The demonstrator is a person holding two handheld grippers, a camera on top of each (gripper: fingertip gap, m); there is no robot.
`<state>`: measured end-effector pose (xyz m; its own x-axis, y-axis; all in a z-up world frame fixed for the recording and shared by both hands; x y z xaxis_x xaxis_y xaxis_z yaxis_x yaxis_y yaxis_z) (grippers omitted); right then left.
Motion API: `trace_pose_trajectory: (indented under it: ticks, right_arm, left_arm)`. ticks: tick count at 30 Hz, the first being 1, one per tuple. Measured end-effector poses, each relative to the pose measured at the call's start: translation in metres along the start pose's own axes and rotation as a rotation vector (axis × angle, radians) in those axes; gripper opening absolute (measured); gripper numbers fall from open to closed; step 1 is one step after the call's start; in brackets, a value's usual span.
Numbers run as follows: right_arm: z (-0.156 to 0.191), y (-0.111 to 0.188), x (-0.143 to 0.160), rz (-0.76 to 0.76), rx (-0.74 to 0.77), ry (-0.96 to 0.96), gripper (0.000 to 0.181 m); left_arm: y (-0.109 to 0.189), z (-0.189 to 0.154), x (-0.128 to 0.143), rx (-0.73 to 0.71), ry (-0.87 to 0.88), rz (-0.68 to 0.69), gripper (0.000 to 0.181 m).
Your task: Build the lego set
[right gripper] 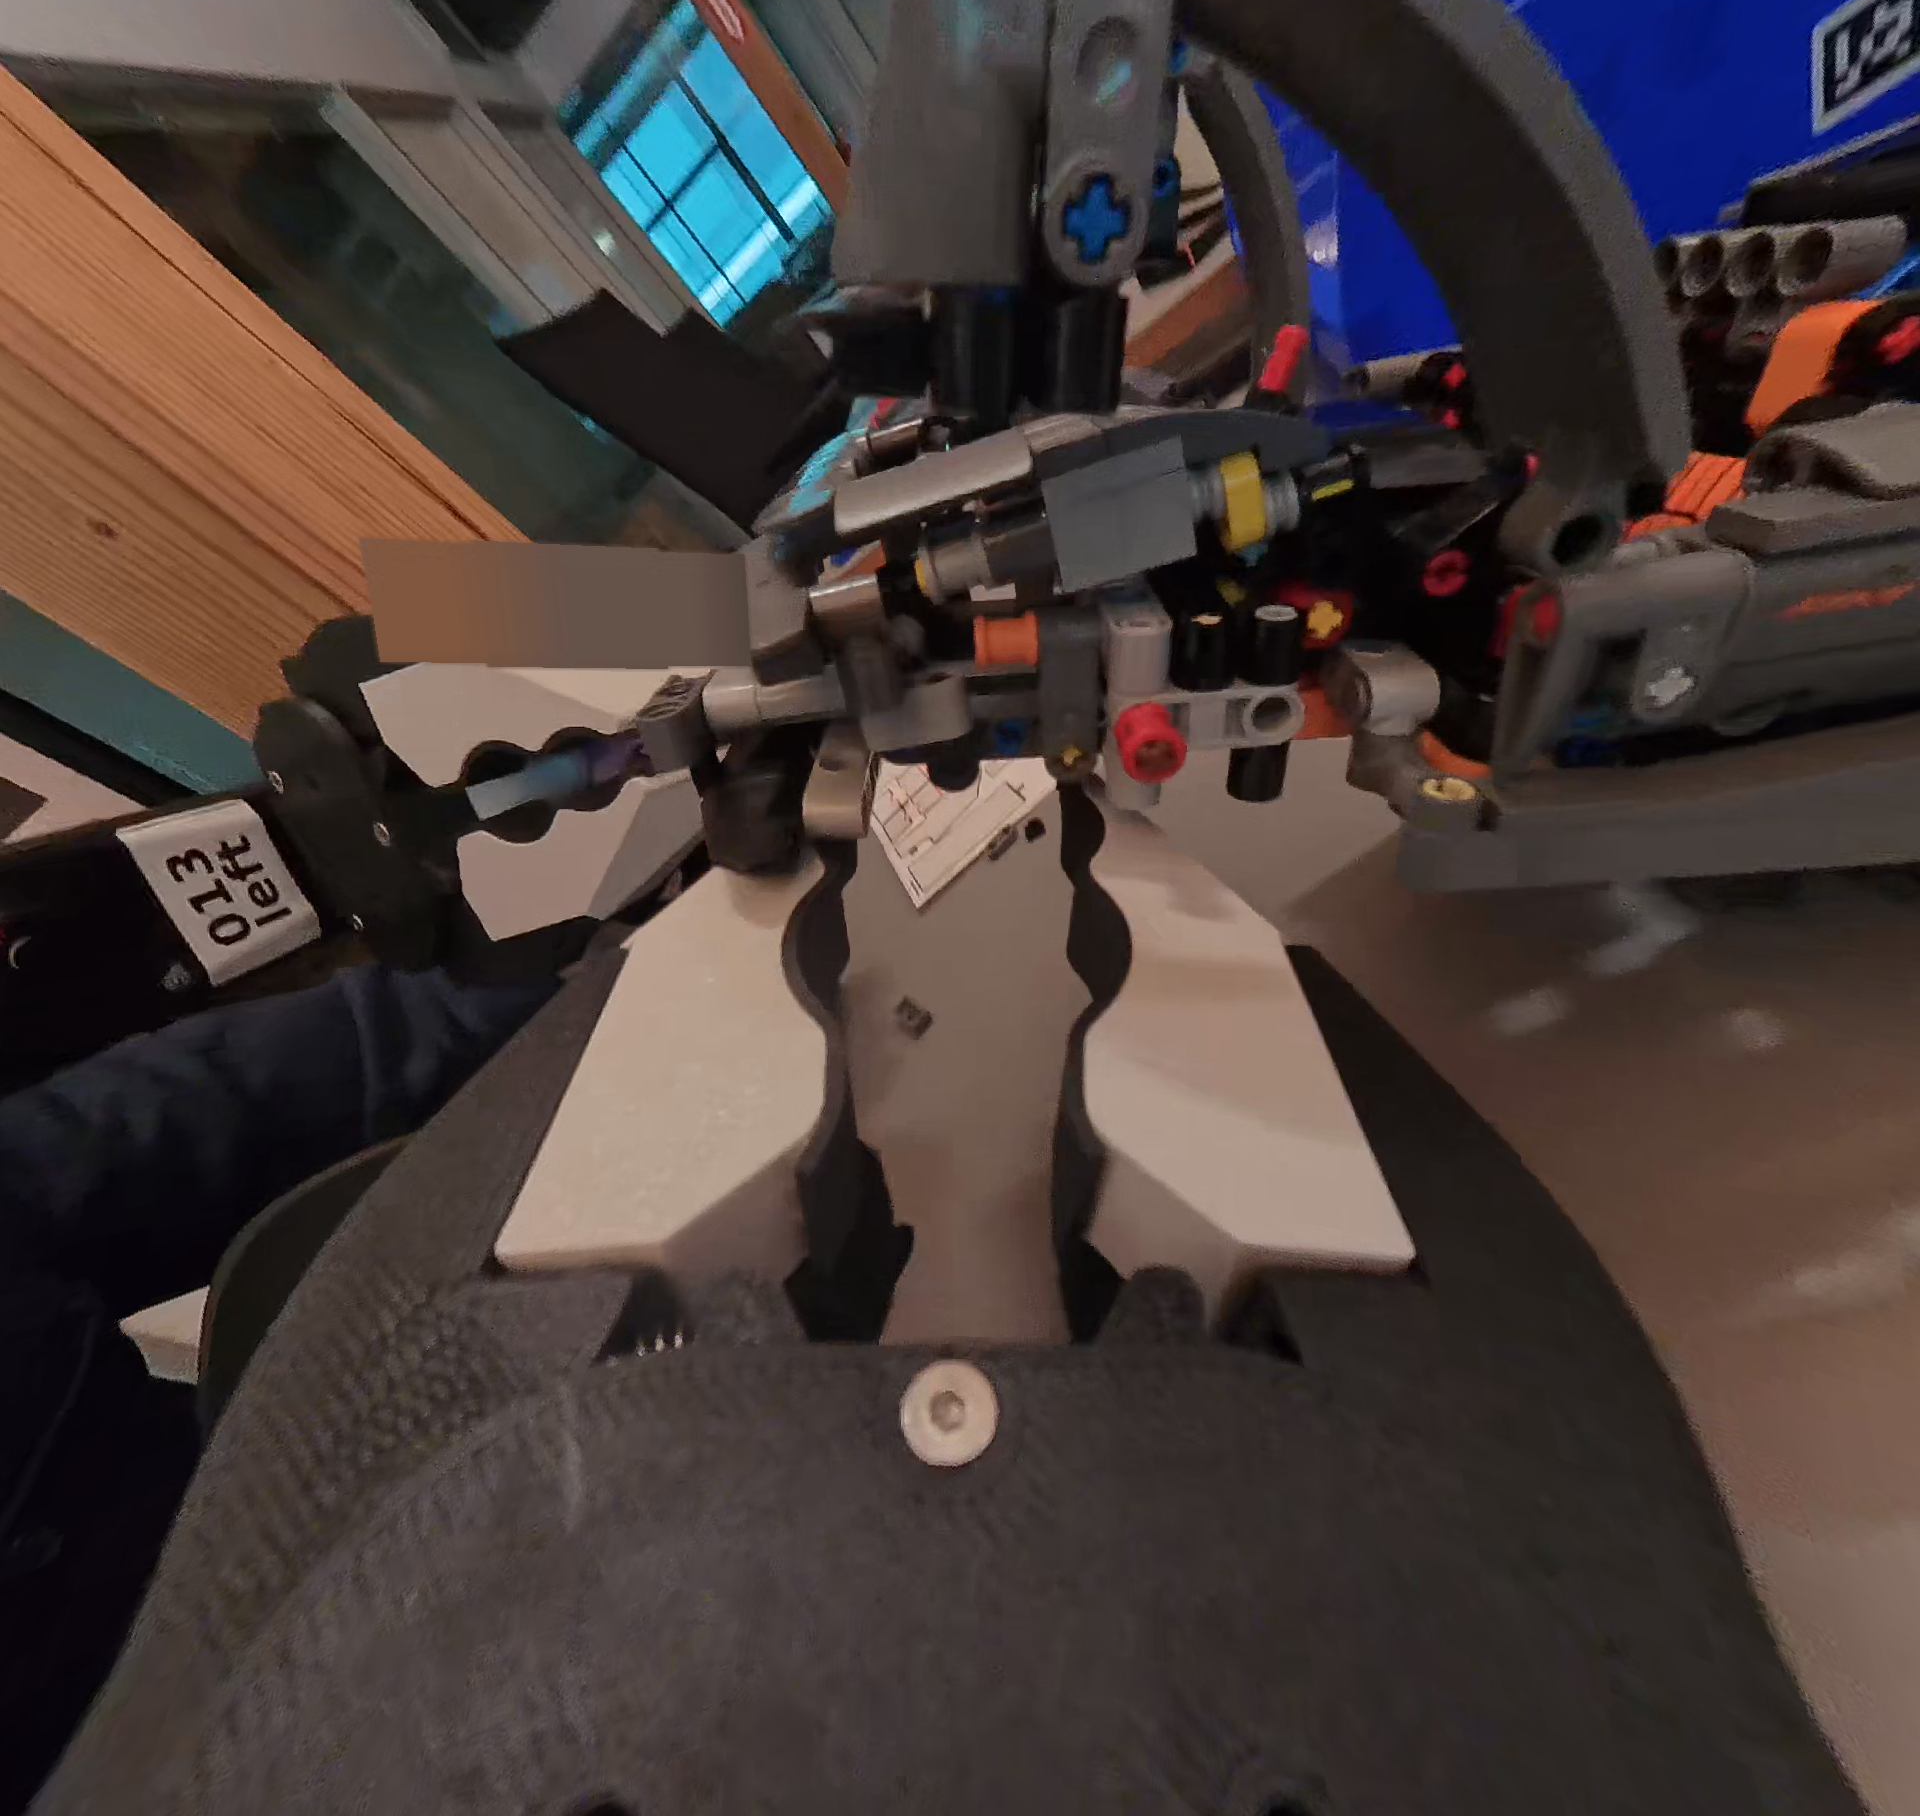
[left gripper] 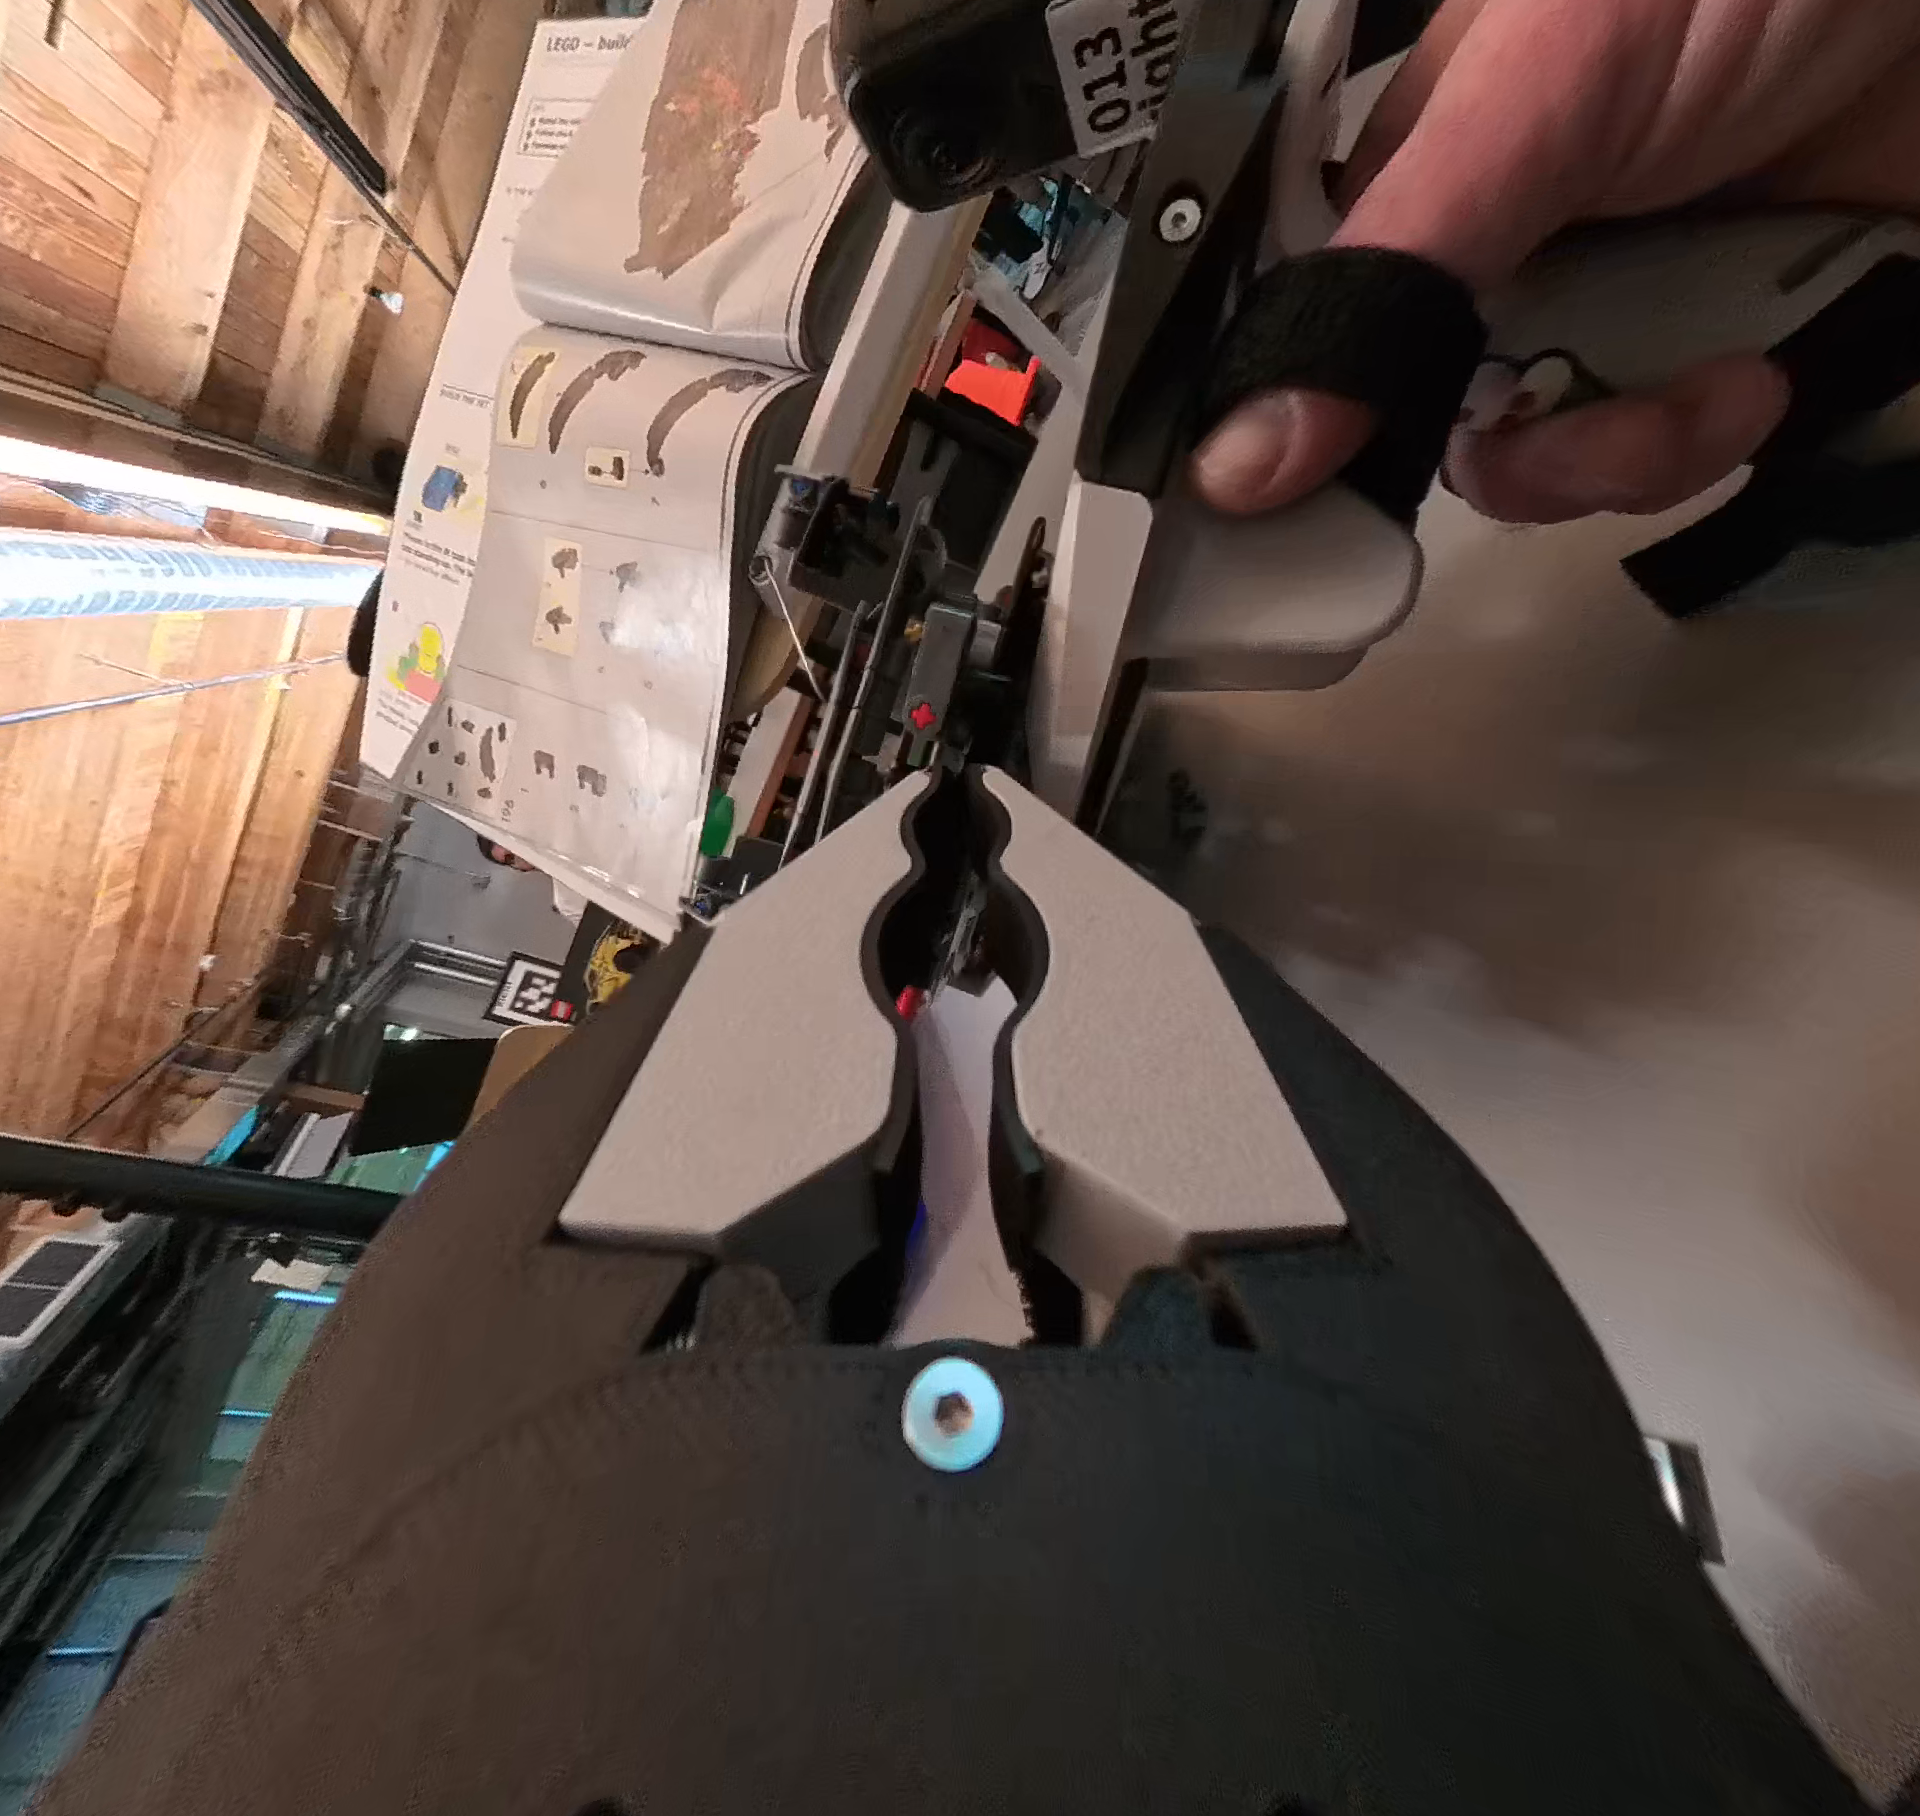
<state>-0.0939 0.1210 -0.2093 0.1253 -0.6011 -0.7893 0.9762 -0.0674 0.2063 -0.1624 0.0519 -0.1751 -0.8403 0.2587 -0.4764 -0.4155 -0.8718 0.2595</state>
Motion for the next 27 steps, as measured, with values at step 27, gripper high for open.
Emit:
trace_pose_trajectory:
  ticks: [27]
  right_arm:
    - [-0.003, 0.011, -0.006, -0.091, 0.004, 0.105, 0.019]
  left_arm:
    - [0.009, 0.014, 0.025, 0.100, -0.103, 0.063, 0.028]
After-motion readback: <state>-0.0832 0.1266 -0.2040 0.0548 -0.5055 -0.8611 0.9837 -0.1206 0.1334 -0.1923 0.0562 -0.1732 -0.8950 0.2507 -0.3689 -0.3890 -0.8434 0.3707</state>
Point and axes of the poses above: each gripper's, where its closed fingertips meet, y back along the fingers, x out of its underside, z = x × y across the jaws, the point moved 6 cm from there along y, back along the fingers, and after that the axes turned 9 degrees about x, right-handed, at the moved point
